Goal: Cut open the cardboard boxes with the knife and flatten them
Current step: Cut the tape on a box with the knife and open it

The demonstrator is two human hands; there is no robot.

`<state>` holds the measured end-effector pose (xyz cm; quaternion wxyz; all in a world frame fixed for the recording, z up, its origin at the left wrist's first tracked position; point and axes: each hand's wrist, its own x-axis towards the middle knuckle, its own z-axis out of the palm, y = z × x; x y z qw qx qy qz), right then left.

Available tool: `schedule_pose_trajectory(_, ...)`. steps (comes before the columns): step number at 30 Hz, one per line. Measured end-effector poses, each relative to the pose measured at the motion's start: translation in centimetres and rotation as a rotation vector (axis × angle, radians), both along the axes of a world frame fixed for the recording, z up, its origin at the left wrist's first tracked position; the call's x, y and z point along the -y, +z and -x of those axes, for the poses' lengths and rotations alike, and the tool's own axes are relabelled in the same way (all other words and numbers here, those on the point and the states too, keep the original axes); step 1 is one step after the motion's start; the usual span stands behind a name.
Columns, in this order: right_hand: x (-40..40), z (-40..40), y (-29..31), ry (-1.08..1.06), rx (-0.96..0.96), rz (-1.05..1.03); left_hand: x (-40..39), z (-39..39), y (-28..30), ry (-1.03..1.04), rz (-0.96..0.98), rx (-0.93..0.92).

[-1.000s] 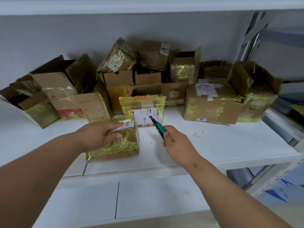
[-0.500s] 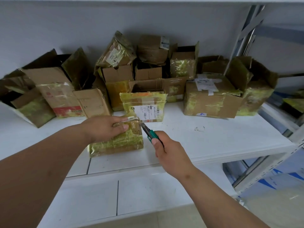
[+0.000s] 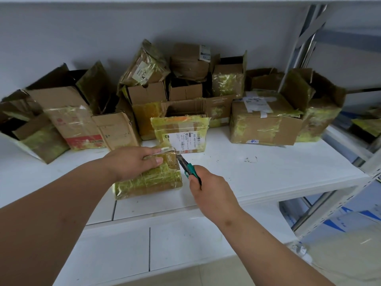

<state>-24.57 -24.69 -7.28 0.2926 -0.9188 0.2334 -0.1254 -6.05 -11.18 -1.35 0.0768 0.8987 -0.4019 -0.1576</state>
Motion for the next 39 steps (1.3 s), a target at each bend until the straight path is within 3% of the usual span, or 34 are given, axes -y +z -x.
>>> schedule_pose_trajectory(16,0.4,2.1,-1.0,0.021,-0.080,0.114,0.1,0.1,0.1,-0.039,-0.001,-0.059)
schedule_pose_trajectory(33,0.8,4.1,-3.4,0.057,-0.121,0.040,0.5,0.5,1.0,0.005,-0.028,-0.040)
schedule_pose_trajectory(37,1.6,3.9,-2.9,-0.049,-0.001,-0.089,0.0,0.0,1.8,0.118,0.183,-0.333)
schedule_pose_trajectory(39,1.4,3.7,-2.7,-0.046,0.020,-0.093,-0.3,-0.4,1.9,0.131,0.238,-0.366)
